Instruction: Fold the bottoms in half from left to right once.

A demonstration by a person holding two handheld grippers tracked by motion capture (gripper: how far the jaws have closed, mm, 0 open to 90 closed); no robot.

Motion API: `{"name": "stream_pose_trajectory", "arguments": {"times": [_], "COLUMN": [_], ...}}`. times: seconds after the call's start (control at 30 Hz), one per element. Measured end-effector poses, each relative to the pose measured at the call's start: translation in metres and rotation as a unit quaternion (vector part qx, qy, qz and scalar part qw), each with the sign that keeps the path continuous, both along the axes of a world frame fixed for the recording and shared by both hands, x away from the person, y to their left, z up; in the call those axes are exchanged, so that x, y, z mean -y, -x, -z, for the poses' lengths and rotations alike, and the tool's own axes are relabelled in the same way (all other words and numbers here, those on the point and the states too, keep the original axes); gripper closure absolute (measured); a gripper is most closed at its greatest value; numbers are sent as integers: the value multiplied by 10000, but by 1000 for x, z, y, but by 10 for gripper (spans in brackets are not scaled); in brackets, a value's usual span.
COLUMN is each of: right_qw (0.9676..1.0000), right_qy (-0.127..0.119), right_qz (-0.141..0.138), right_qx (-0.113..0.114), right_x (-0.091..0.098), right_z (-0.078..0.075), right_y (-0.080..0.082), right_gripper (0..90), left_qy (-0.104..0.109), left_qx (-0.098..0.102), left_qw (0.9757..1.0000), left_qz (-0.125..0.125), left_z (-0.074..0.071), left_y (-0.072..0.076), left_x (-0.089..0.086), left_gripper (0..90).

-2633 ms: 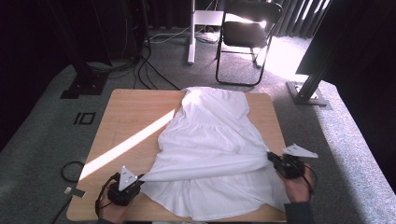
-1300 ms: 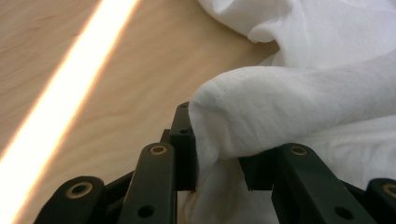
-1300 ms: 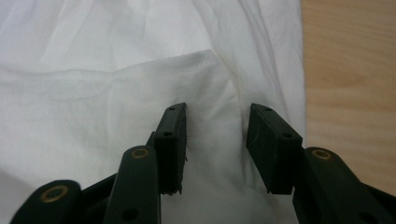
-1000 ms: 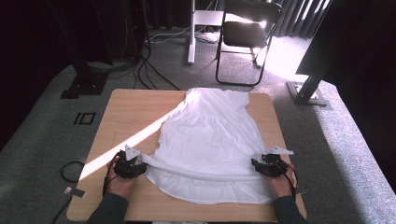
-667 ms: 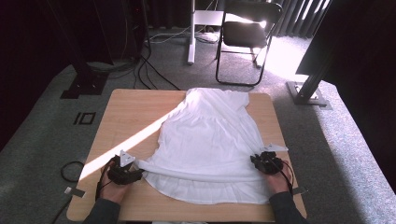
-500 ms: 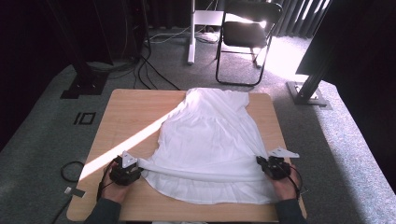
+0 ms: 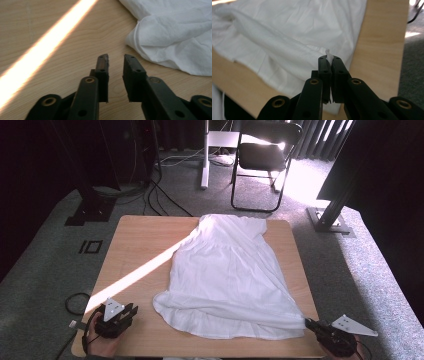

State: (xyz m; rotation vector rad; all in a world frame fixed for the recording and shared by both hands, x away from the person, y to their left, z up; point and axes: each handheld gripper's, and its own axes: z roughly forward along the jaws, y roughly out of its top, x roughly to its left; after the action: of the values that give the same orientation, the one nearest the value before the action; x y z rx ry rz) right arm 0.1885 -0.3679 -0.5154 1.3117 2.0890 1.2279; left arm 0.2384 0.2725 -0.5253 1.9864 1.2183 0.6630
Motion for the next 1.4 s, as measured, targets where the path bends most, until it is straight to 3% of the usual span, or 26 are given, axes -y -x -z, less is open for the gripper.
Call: {"name": "stream_pose_trajectory", "arguments": {"times": [0.1, 0.17, 0.3, 0.4, 0.47, 0.57, 0.63, 0.7, 0.73, 0.93, 1.1, 1.23, 1.33, 1.4], "right_qw": [9997, 9998, 9994, 9991, 9993, 9995, 9995, 9993, 9992, 9984, 9982, 9975, 9972, 9968], "right_qy": [15, -114, -332, -365, -332, -241, -209, -180, -201, -189, -140, -208, -228, -181], "right_qz": [-129, -48, 128, 185, 164, 166, 174, 205, 216, 302, 270, 165, 63, -56], "right_qx": [-224, -176, -55, -60, -48, -124, -176, -250, -282, -430, -526, -655, -716, -777], "right_x": [-1, -1, -5, -11, -16, -20, -21, -21, -20, -20, -21, -20, -19, -18], "right_z": [8, 9, 8, 10, 11, 14, 18, 21, 24, 33, 37, 42, 45, 44], "right_y": [-2, -6, -16, -25, -28, -33, -35, -36, -37, -37, -35, -31, -27, -23], "right_gripper": [782, 711, 650, 650, 649, 636, 628, 628, 628, 625, 614, 608, 852, 889], "left_qy": [-6, -28, 63, 28, -101, -77, -114, -6, 20, 243, 289, 279, 322, 291], "left_qx": [-100, -164, -144, -154, -289, -533, -501, -269, -199, -31, -126, -155, -144, -181], "left_qw": [9998, 9995, 9983, 9971, 9964, 9948, 9940, 9942, 9944, 9942, 9937, 9940, 9937, 9939], "left_qz": [154, 263, 553, 744, 787, 866, 966, 1039, 1038, 1048, 1075, 1045, 1062, 1051], "left_z": [2, 4, 2, 4, 9, 18, 17, 8, 5, -1, 6, 10, 10, 10], "left_y": [-11, -21, -38, -53, -63, -71, -66, -52, -46, 0, 24, 31, 32, 33], "left_x": [8, 14, 28, 38, 44, 49, 49, 44, 42, 21, 12, 9, 8, 6], "left_gripper": [571, 513, 456, 437, 427, 464, 726, 855, 876, 882, 879, 873, 870, 866]}}
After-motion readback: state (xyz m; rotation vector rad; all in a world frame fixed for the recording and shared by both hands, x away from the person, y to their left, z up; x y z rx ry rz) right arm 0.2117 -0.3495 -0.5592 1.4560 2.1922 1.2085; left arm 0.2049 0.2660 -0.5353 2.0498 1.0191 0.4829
